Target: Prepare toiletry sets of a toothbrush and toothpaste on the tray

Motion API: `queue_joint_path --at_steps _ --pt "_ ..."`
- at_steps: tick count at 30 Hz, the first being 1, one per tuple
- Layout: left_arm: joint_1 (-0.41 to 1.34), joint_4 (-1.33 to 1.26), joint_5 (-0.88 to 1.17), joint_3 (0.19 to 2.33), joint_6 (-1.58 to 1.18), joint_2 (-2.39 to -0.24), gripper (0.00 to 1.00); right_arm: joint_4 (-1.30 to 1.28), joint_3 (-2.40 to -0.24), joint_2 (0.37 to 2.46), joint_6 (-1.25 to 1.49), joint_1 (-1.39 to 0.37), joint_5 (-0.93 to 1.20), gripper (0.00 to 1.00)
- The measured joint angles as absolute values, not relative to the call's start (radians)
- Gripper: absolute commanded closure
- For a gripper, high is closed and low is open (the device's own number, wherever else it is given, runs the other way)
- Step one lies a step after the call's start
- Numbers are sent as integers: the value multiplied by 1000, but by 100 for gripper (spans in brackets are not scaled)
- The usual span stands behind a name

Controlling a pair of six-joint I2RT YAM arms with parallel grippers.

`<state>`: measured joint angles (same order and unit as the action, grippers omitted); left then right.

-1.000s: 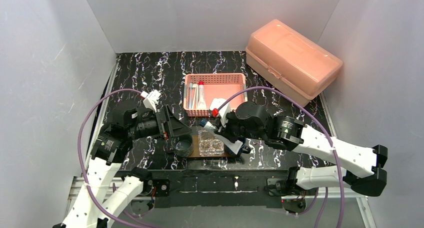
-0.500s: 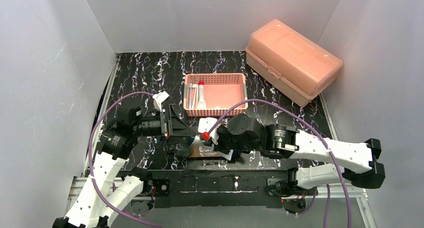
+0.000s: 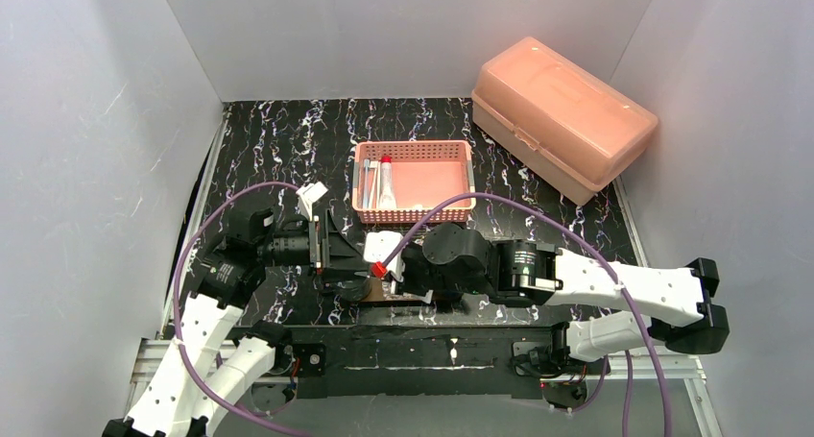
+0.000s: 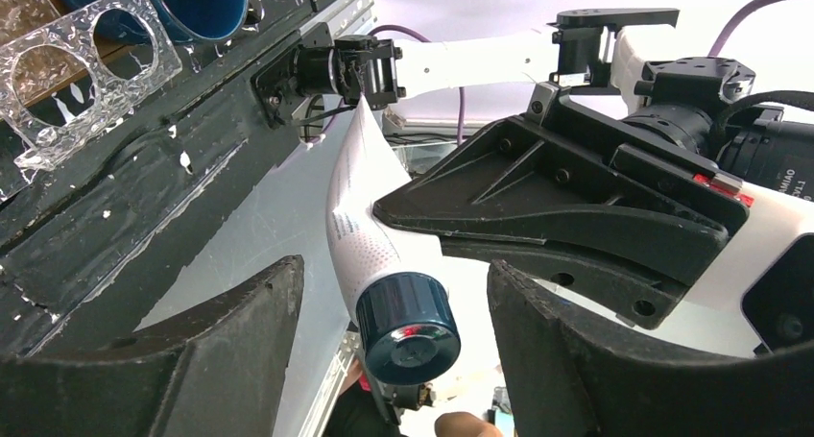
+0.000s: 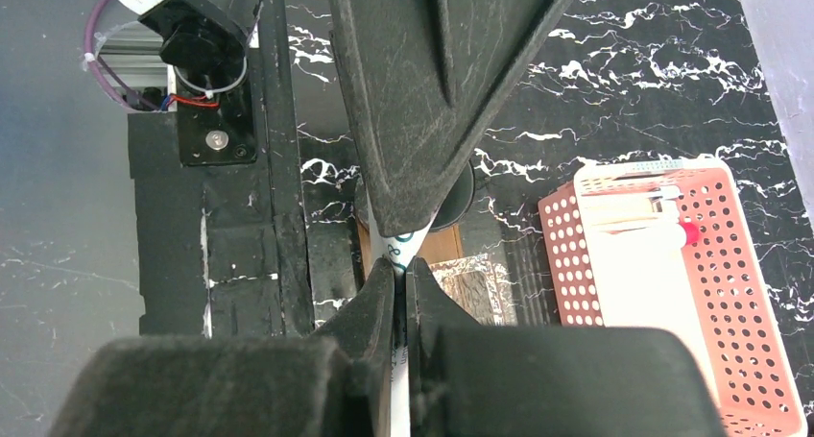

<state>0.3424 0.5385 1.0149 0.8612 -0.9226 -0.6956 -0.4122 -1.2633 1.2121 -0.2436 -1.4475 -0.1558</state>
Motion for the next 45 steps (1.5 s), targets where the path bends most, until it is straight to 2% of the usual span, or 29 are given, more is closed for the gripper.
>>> queue_joint_path --at_steps 10,12,13,15,16,18,20,27,34,45 --pt "342 572 1016 857 -881 -692 57 -409 -1270 1237 -255 -1467 -187 99" --pt "342 582 1017 857 -867 -692 66 -409 -1274 1237 -259 -1470 -190 98" --pt "342 585 1019 856 -863 -693 74 -410 -1274 1237 -260 -1472 -192 95" --pt "342 587 1020 855 -852 -693 97 -413 -1274 1241 -262 -1475 -197 85" --pt "342 587 1020 855 -850 -693 100 -413 -1274 1241 -262 -1475 -199 77" --pt "342 587 1021 855 -844 -693 100 -415 -1274 1241 -261 -1478 -202 63" --pt "342 601 1008 850 -822 -691 100 -404 -1274 1235 -262 -1481 -211 57" --pt "342 659 925 853 -751 -686 100 -358 -1246 1131 -220 -1481 -283 58" --pt "342 691 844 868 -695 -683 100 -337 -1246 1137 -133 -1455 -379 60" --pt "319 718 780 882 -659 -683 100 -319 -1200 1161 141 -1032 -201 54"
